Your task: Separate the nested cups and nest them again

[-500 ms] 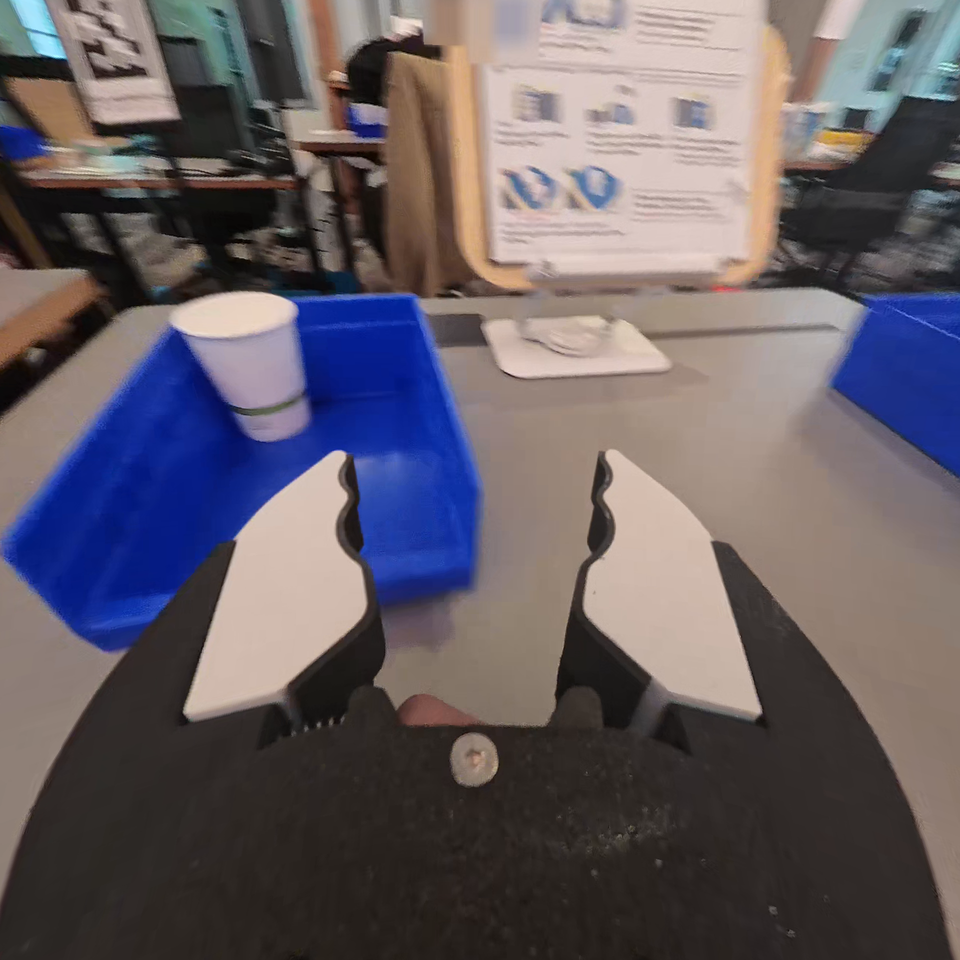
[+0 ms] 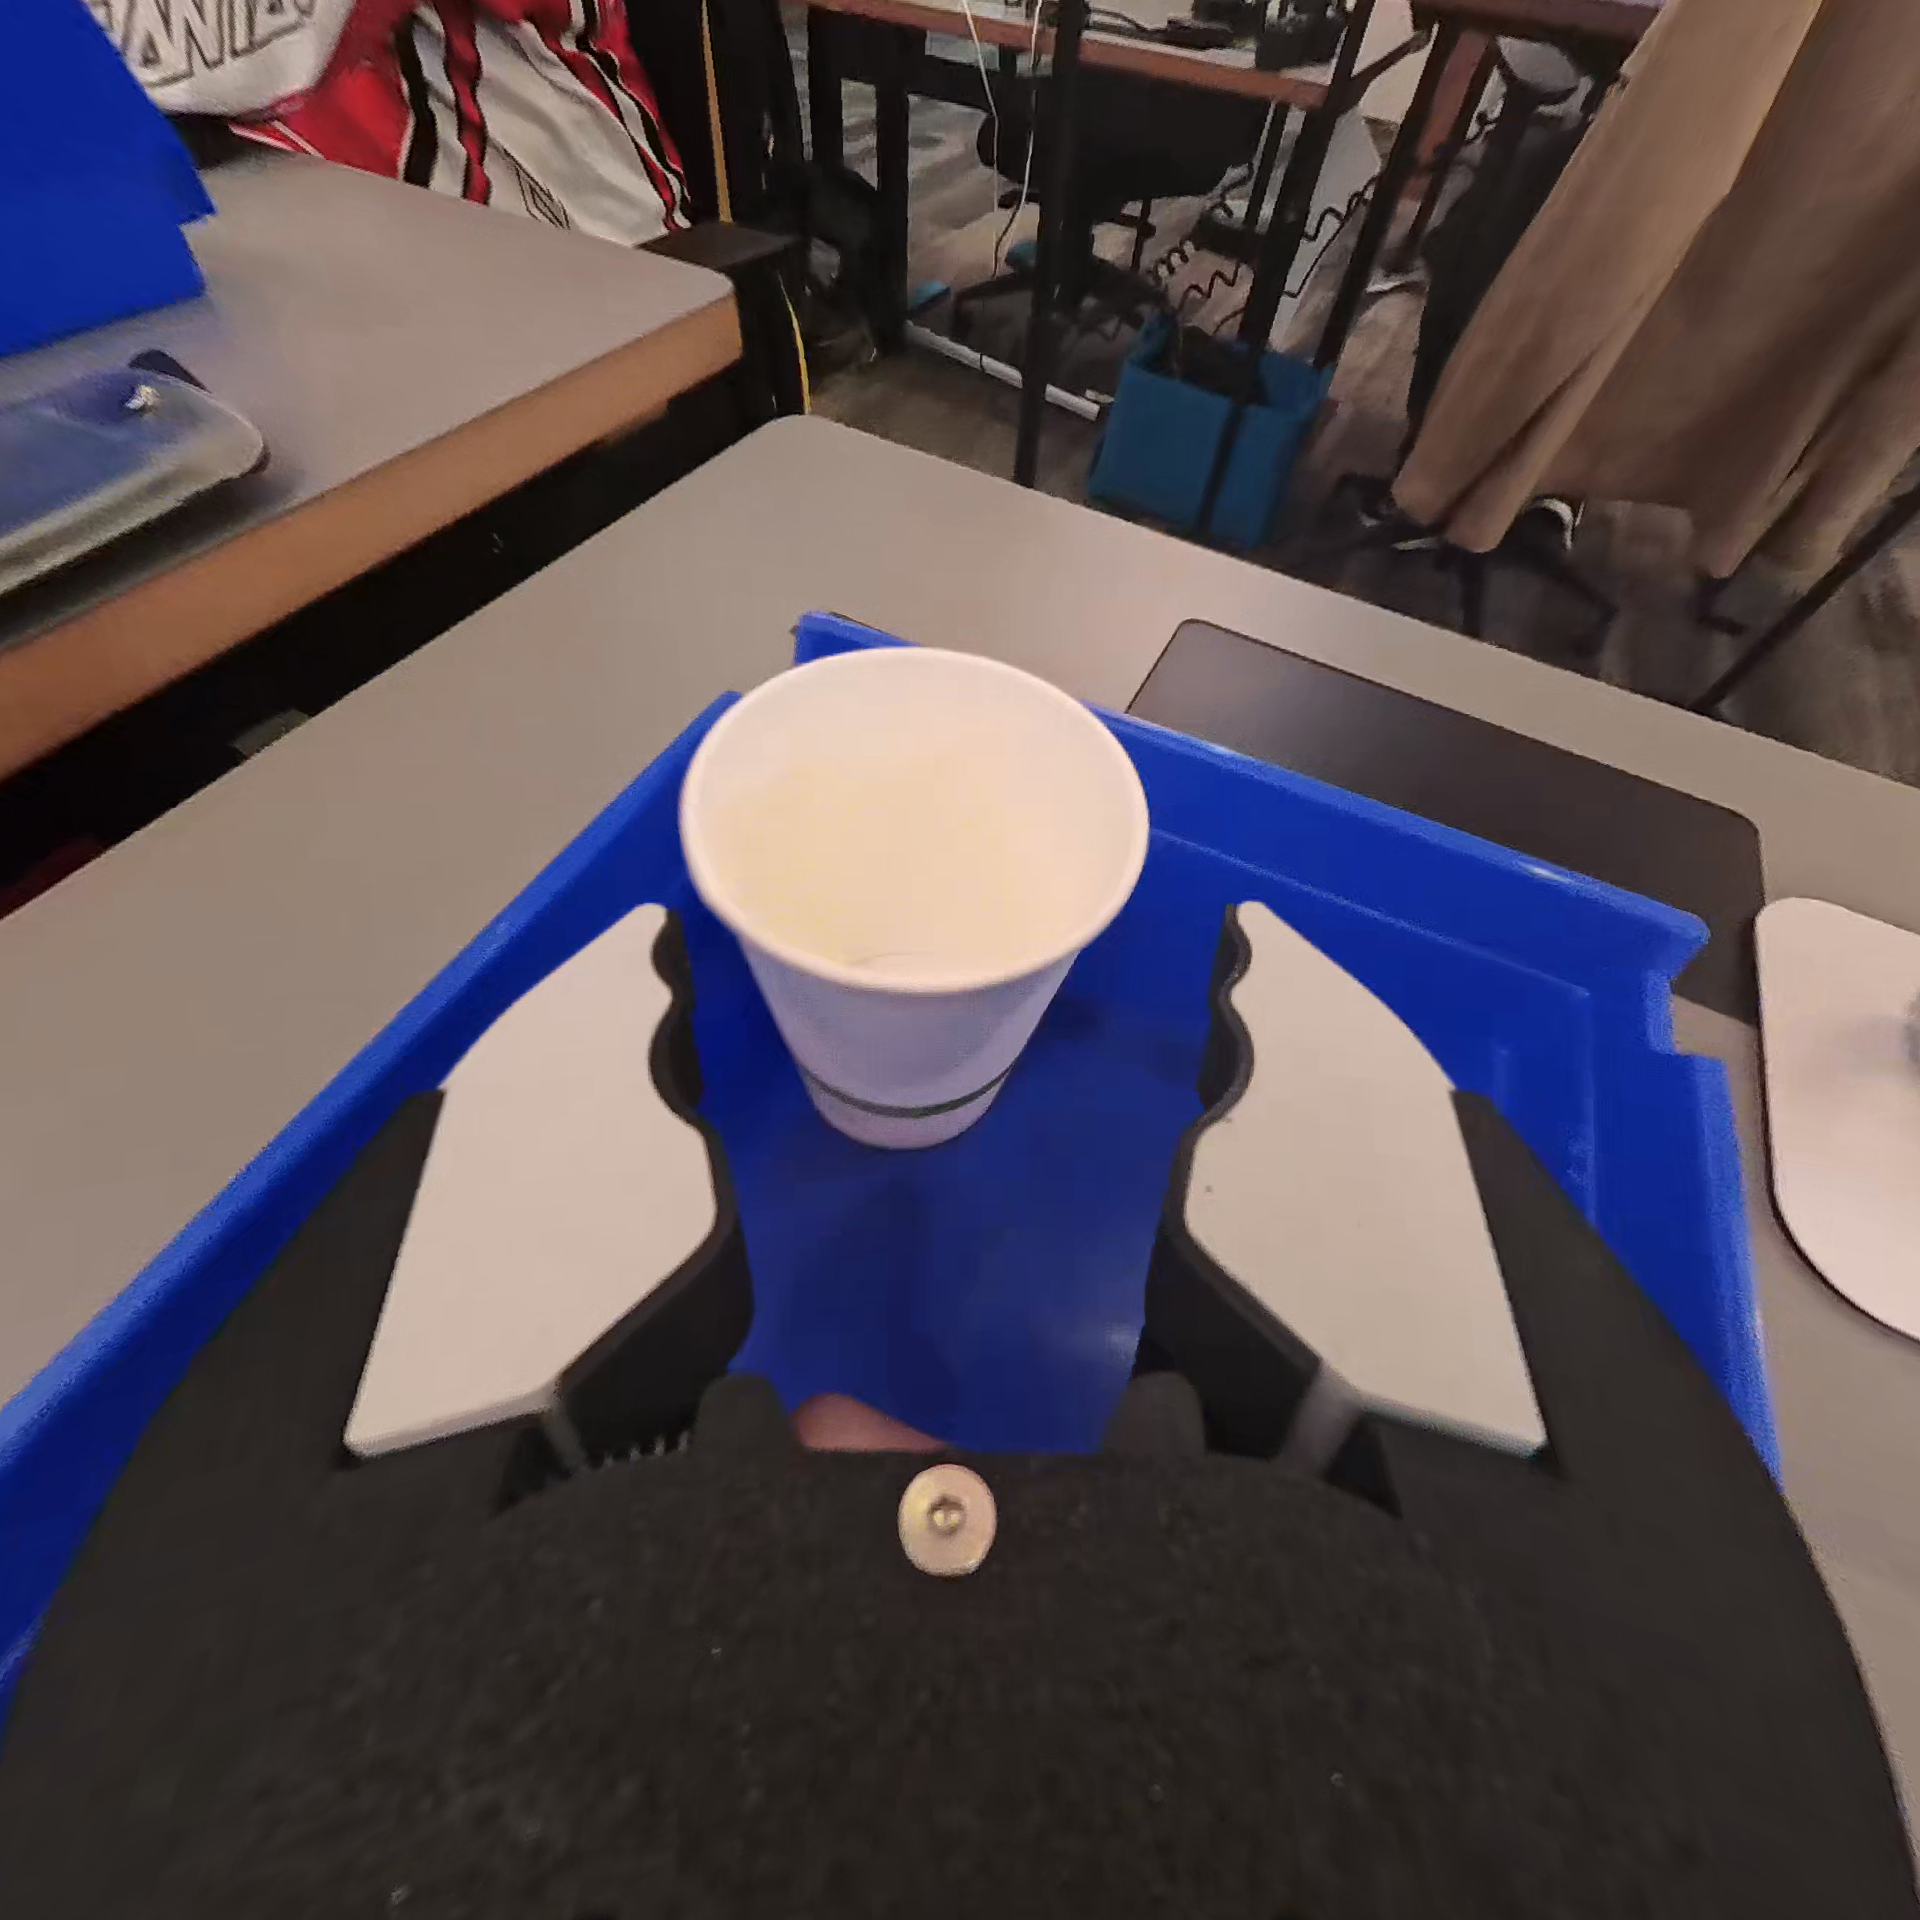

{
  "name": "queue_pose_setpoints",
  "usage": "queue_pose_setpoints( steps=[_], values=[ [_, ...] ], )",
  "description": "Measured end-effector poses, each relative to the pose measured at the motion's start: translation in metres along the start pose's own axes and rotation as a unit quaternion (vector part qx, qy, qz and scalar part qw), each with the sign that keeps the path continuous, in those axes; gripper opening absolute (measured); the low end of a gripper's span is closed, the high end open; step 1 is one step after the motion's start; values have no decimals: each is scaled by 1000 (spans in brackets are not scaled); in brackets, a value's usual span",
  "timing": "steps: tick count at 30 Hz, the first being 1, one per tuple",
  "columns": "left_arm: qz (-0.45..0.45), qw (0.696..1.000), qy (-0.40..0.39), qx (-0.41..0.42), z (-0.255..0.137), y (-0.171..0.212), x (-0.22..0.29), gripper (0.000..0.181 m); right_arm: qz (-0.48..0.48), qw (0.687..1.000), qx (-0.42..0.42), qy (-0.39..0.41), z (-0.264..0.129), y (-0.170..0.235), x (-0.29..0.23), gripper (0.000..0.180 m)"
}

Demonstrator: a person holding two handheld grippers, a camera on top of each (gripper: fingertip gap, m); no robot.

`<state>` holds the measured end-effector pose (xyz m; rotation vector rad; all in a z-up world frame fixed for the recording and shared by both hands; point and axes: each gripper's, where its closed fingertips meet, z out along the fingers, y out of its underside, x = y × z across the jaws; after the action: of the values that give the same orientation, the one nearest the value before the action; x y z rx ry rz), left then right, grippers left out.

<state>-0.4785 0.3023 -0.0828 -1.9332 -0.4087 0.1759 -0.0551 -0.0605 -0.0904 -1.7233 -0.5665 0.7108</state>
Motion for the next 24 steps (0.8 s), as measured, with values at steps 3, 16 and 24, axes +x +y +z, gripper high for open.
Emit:
queue_pose_setpoints(
  steps=[3, 16, 24],
  values=[
    [14, 1000, -17, -13, 20, 3, 6, 99, -2, 1000, -7, -3, 2, 3, 0, 79],
    [45, 996, -71, -13, 36, 9, -24, 86, 8, 999, -36, -16, 10, 18, -3, 75],
    [59, 985, 152, 61, -61, -22, 11, 83, 15, 1000, -7, -19, -4, 0, 4, 75]
  ],
)
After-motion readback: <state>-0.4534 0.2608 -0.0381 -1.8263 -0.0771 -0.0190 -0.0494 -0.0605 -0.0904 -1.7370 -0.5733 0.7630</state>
